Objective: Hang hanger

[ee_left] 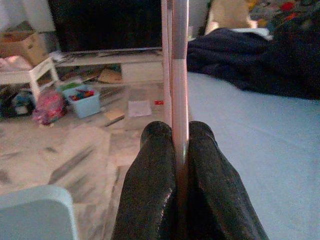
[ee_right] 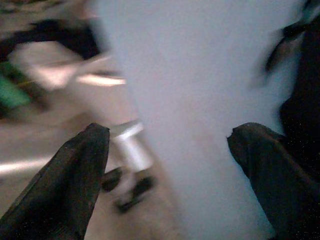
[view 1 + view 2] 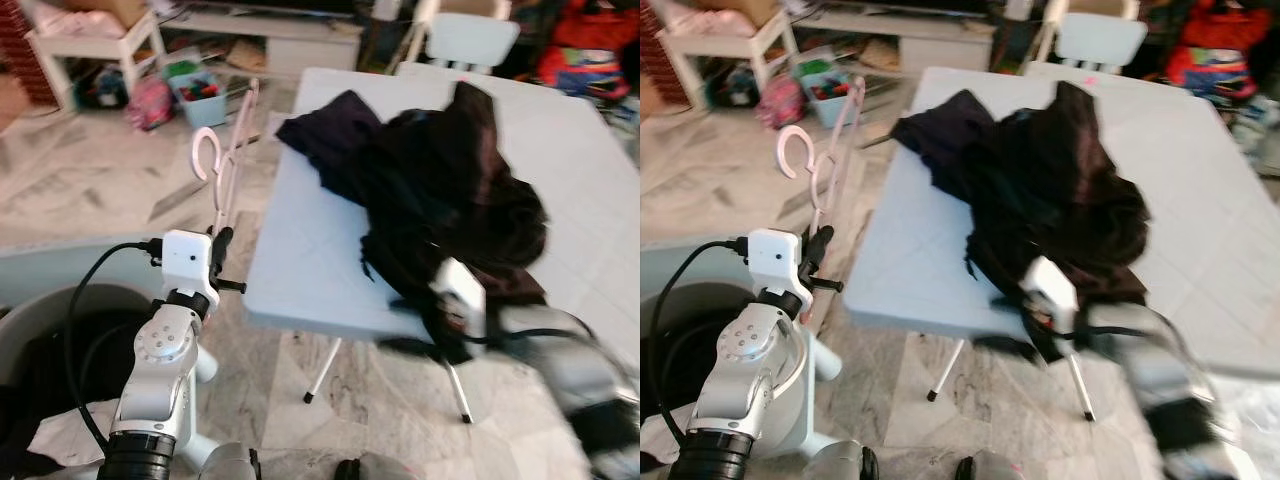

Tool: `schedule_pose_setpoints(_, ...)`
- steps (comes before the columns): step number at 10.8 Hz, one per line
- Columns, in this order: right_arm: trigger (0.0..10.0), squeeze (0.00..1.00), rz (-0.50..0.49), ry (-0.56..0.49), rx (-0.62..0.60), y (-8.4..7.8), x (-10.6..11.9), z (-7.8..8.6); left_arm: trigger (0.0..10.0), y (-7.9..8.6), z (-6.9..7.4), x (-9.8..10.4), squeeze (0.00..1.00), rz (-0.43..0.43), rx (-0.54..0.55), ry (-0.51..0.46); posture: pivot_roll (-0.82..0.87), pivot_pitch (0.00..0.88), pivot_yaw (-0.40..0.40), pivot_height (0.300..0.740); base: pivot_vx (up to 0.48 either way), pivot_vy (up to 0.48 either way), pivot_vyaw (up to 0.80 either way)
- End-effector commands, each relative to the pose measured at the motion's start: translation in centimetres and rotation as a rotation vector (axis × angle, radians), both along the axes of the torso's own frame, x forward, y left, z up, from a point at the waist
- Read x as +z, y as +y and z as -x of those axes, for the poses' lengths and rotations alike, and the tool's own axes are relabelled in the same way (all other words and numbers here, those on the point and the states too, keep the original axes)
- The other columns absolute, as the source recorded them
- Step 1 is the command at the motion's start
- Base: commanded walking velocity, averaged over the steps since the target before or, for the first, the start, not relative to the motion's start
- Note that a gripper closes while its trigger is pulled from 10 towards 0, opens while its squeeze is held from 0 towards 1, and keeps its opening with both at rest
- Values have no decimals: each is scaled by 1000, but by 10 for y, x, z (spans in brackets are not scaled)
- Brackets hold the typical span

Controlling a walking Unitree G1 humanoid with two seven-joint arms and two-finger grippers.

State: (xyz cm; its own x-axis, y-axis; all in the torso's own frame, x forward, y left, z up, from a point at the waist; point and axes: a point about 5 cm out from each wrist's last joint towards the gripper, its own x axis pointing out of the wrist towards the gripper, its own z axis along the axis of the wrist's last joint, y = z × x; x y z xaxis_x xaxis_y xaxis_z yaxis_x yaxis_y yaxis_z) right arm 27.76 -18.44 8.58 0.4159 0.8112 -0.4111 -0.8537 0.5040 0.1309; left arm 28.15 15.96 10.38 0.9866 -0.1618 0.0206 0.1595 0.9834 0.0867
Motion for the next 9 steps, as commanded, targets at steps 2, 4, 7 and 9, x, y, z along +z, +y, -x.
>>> schedule_pose_setpoints(2,10000,1000,161,-19,-311,-25,-16,-17,10000,2,2,4,0,2,4,-10,26,51,-43,740,0,0,0)
schedule_pose_setpoints(4,10000,1000,266,-93,-560,-56,-12,-37,10000,2,2,4,0,1,6,-8,26,56,-41,740,0,0,0)
schedule_pose_setpoints(7,10000,1000,320,-223,-886,-87,12,-61,10000,1,3,4,0,1,9,-7,29,56,-41,740,0,0,0)
schedule_pose_setpoints(9,10000,996,325,-283,-1019,-95,23,-70,10000,1,3,4,0,-1,13,-5,31,57,-42,740,0,0,0)
